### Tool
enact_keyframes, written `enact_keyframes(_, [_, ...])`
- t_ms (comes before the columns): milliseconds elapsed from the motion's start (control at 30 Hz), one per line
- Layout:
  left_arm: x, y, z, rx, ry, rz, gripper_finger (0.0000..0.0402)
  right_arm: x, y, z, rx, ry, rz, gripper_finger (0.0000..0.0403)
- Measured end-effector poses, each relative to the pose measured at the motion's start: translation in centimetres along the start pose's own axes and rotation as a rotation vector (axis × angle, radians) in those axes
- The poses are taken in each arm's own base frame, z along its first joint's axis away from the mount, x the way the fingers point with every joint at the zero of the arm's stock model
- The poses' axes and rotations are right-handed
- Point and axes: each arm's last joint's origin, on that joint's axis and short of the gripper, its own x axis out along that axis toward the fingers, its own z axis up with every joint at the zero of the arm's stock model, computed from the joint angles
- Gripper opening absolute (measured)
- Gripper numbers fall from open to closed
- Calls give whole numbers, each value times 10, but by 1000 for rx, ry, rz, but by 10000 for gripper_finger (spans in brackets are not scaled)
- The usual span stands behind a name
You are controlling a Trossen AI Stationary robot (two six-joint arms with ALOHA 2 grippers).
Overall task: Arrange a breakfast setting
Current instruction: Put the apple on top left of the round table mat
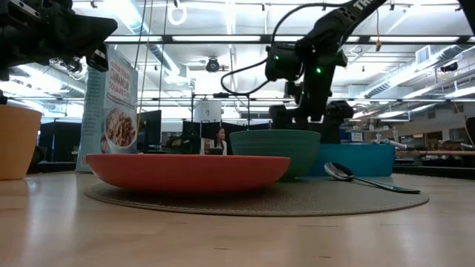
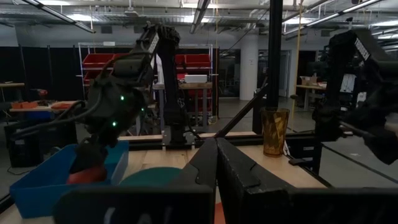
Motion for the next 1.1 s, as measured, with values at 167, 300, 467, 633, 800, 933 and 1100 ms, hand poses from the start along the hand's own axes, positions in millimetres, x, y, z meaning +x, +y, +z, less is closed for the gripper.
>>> enact_keyframes(167, [0, 0, 0, 0, 0, 0, 9, -6, 2, 5, -35, 7, -1, 393])
enact_keyframes(300, [0, 0, 0, 0, 0, 0, 9, -4, -3, 3, -97, 68, -25, 393])
enact_keyframes(467, [0, 0, 0, 0, 0, 0, 9, -8, -18, -2, -26, 118, -138, 390])
enact_keyframes(633, [0, 0, 0, 0, 0, 0, 9, -11, -32, -6, -10, 143, -264, 375])
enact_keyframes(800, [0, 0, 0, 0, 0, 0, 9, -10, -39, -5, -27, 194, -315, 363])
enact_keyframes(933, [0, 0, 0, 0, 0, 0, 9, -11, -40, -7, -30, 233, -312, 361])
enact_keyframes(1100, [0, 0, 0, 0, 0, 0, 9, -20, -47, -6, -2, 214, -401, 359])
